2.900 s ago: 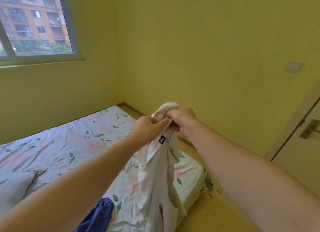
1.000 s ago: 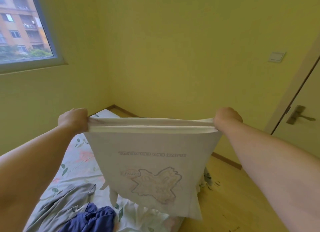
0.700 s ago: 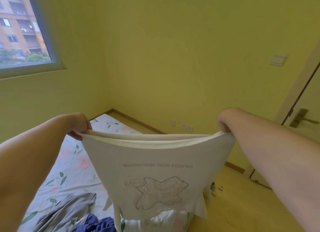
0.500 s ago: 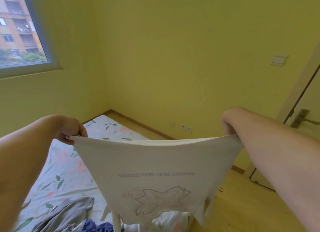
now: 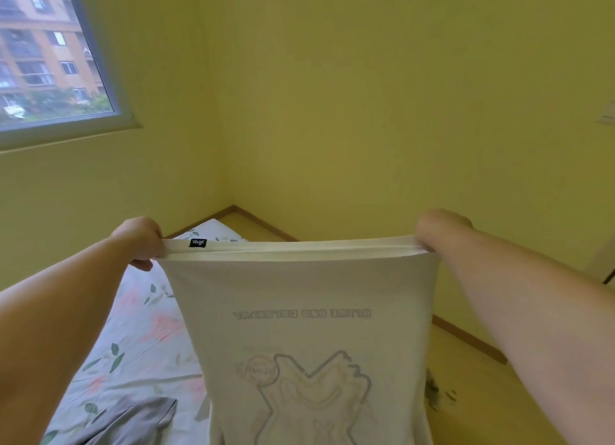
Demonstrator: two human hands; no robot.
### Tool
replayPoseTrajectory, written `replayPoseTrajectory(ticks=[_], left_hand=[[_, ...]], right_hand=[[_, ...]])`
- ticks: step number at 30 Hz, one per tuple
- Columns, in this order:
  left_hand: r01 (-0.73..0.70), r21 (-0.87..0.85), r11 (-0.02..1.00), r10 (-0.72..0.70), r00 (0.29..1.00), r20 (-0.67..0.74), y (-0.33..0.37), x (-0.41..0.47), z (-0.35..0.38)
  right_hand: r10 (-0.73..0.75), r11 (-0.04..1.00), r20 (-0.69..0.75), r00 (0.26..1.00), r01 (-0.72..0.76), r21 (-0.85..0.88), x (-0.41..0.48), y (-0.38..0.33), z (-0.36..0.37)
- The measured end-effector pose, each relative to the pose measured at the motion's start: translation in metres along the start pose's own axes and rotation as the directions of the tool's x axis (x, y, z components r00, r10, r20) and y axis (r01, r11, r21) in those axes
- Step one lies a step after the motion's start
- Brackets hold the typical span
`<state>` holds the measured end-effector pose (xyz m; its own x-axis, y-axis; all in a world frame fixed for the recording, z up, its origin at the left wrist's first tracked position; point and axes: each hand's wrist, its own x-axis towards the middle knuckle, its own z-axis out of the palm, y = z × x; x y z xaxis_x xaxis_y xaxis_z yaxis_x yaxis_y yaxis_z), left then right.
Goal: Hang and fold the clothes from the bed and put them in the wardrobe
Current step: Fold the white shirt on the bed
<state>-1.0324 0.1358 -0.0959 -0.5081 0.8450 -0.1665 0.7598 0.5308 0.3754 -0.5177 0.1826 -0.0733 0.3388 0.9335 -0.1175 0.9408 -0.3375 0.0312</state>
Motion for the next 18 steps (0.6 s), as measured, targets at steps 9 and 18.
replayPoseTrajectory(ticks=[9,18], left_hand=[[0.087,-0.694,0.715,-0.250,0.958,-0.139,0.060,0.056,0.002],[-0.033,-0.834,0.551,-0.226,0.956,-0.187,0.052,0.058,-0.001]], right_hand=[[0.270,0.659,-0.154,0.951,-0.066,0.749,0.106,-0.025,-0.019],[0.305,0.453,-0.205,0.930,0.048,0.890,0.105,-0.024,-0.012]])
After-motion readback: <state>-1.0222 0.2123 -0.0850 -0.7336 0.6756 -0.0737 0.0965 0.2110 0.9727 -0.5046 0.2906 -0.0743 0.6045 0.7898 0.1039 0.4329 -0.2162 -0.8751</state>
